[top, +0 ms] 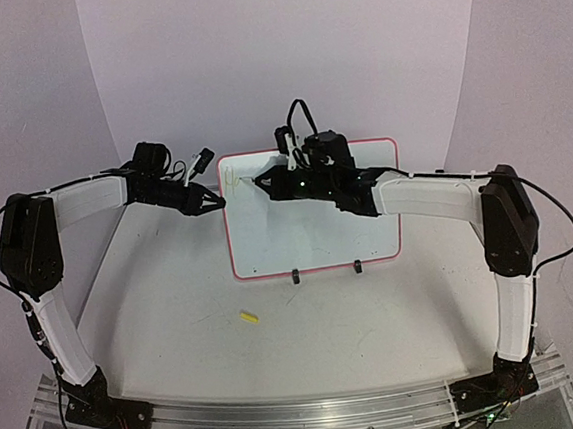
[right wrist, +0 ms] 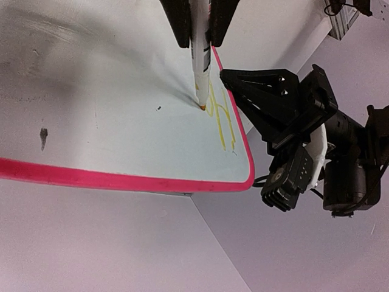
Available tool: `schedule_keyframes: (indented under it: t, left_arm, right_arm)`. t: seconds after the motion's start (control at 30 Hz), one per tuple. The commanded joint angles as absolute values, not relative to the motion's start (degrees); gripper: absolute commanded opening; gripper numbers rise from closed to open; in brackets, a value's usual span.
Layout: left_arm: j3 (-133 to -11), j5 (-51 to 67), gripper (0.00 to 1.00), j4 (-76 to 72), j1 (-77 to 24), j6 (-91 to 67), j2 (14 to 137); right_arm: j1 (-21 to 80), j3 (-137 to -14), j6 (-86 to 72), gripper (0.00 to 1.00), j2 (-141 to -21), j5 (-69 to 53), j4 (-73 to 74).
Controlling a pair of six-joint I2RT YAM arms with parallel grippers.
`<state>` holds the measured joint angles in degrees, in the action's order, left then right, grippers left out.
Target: Write a sentence on the whiteboard
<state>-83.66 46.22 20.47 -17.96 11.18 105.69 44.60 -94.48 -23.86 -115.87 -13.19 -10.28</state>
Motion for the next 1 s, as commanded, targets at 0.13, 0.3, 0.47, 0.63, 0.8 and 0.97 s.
schedule_keyframes:
  t: [0.13,0.3,0.47,0.63,0.8,0.97]
  left_arm:
    - [-84.1,44.9,0.0,19.9,-18.1,12.7,102.6]
    - [-84.1,44.9,0.0,19.9,-18.1,12.7,102.6]
    - [-84.1,44.9,0.0,20.0,-18.1,12.7,102.5]
    - [-84.1,45.0,0.0,20.0,-18.1,12.7,102.4]
    - [-84.0,44.8,0.0,20.0,-18.1,12.7,102.3]
    - [-84.0,44.9,0.0,20.0,-18.1,12.7,102.2]
  right_arm:
    - [44.0,-93.7,-24.2,0.0,-115.0,-12.8,-11.4]
    - [44.0,-92.1,-24.5,0.0,-114.7,-13.3,-11.4]
    - [44.0,-90.6,-24.5,0.0,-114.0,-13.1,-11.4]
    - [44.0,-89.8,-24.1,0.0,-112.2,-10.8,-11.4]
    - [44.0,-90.0,-23.7,0.0,-110.6,-11.3,-12.3]
    - [44.0,-89.7,-24.0,0.0,-109.3,-14.7,-14.9]
